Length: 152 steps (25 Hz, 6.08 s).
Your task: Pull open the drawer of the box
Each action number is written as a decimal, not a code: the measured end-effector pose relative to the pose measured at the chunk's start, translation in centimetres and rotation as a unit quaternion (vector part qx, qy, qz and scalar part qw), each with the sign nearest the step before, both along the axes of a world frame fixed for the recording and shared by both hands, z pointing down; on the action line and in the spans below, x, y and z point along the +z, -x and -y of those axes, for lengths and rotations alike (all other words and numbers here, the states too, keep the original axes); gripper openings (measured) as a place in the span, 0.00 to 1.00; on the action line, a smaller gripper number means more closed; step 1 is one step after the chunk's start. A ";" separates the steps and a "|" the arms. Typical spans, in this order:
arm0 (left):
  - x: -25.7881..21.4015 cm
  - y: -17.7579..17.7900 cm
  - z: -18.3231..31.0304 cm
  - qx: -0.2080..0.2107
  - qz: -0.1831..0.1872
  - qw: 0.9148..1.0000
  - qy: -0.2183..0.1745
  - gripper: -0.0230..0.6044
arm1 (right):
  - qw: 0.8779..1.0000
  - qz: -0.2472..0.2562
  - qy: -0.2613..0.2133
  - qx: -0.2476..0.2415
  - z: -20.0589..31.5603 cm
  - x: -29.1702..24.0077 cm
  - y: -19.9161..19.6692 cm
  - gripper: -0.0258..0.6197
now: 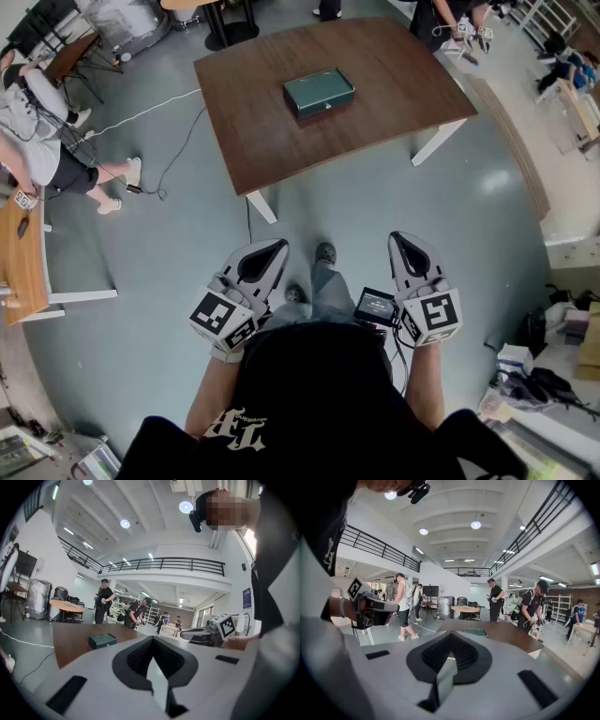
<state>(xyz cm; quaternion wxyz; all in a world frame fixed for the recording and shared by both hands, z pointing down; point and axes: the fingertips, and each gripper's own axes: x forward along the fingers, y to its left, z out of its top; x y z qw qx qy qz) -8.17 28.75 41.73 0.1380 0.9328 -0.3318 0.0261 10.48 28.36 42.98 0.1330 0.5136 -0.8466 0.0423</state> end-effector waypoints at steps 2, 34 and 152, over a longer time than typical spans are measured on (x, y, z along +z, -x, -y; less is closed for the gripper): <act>-0.1 -1.1 0.4 0.004 0.000 1.000 -0.006 0.05 | 1.000 0.002 -0.001 -0.003 0.4 0.0 -0.6 0.02; -0.3 -4.0 13.3 -0.017 -0.003 1.000 0.003 0.05 | 0.999 0.027 0.005 -0.032 14.6 -0.8 -0.9 0.02; 1.8 -4.5 29.8 -0.115 -0.024 0.992 0.044 0.05 | 0.982 -0.097 0.098 -0.129 38.4 11.5 -0.1 0.02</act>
